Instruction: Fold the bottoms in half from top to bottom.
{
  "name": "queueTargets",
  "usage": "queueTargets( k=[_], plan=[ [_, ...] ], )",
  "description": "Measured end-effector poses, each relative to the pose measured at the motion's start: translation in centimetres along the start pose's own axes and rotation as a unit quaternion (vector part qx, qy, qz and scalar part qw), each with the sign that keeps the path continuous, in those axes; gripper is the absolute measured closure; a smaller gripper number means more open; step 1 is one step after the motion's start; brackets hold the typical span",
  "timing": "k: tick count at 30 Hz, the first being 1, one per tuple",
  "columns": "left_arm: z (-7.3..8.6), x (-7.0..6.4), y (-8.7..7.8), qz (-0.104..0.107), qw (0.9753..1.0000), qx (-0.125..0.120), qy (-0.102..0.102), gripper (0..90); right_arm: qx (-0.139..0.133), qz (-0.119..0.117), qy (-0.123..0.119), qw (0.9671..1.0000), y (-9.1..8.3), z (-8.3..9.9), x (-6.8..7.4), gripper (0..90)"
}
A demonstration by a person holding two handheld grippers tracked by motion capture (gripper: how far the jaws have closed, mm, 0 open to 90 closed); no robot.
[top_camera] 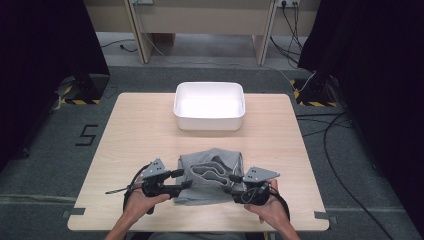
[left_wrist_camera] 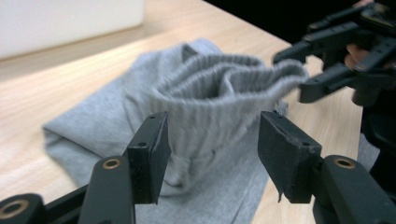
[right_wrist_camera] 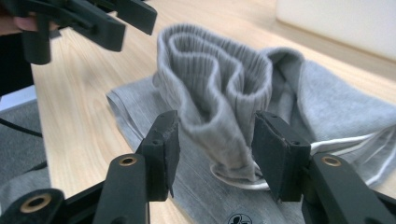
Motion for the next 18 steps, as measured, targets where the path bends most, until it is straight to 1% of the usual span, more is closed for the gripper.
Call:
queueTargets(
  k=[2, 4, 6, 8, 9, 11, 13, 16, 18],
  plan=[
    [-0.4, 0.5, 0.0, -0.006, 0.9999, -0.005, -0.010, 42.5, -0.011, -0.004, 0.002, 0.9999, -0.7, -0.5, 0.1, 50.5],
    [-0.7, 1.1, 0.1, -0.006, 0.9996, -0.011, -0.025, 42.4, -0.023, -0.002, 0.002, 0.9997, -1.4, -1.1, 0.0, 50.3],
    [-0.9, 1.6, 0.3, -0.010, 0.9992, -0.013, -0.035, 42.5, -0.033, 0.000, 0.002, 0.9995, -1.9, -1.7, -0.2, 50.4],
    [-1.0, 2.0, 0.5, -0.020, 0.9987, -0.013, -0.044, 42.5, -0.032, 0.006, 0.002, 0.9995, -1.9, -2.0, -0.5, 50.5],
    [-1.0, 2.1, 0.7, -0.027, 0.9985, -0.011, -0.047, 42.6, -0.031, 0.009, 0.004, 0.9995, -1.8, -2.1, -0.7, 50.7],
    [-1.0, 2.3, 1.2, -0.031, 0.9983, -0.009, -0.050, 42.5, -0.025, 0.014, 0.010, 0.9995, -1.4, -2.1, -1.2, 51.1],
    [-0.9, 2.3, 1.6, -0.038, 0.9981, -0.001, -0.049, 42.3, -0.019, 0.016, 0.024, 0.9994, -0.6, -2.0, -1.9, 51.3],
    [-1.2, 2.7, 2.5, -0.047, 0.9974, 0.001, -0.054, 42.0, -0.011, 0.021, 0.039, 0.9989, 0.4, -1.9, -3.0, 51.7],
    [-1.4, 2.9, 3.3, -0.055, 0.9968, 0.008, -0.057, 42.0, -0.003, 0.030, 0.044, 0.9986, 1.2, -2.0, -3.8, 51.8]
  ],
)
Point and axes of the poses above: each handheld gripper's, and its own axes: y roughly forward along the jaws, z roughly out of its underside, x roughly to its left, the point moved 5 cm from there along y, roughly forward along the jaws, and after that the axes turned 7 degrees about -y, right-handed, at the moved point
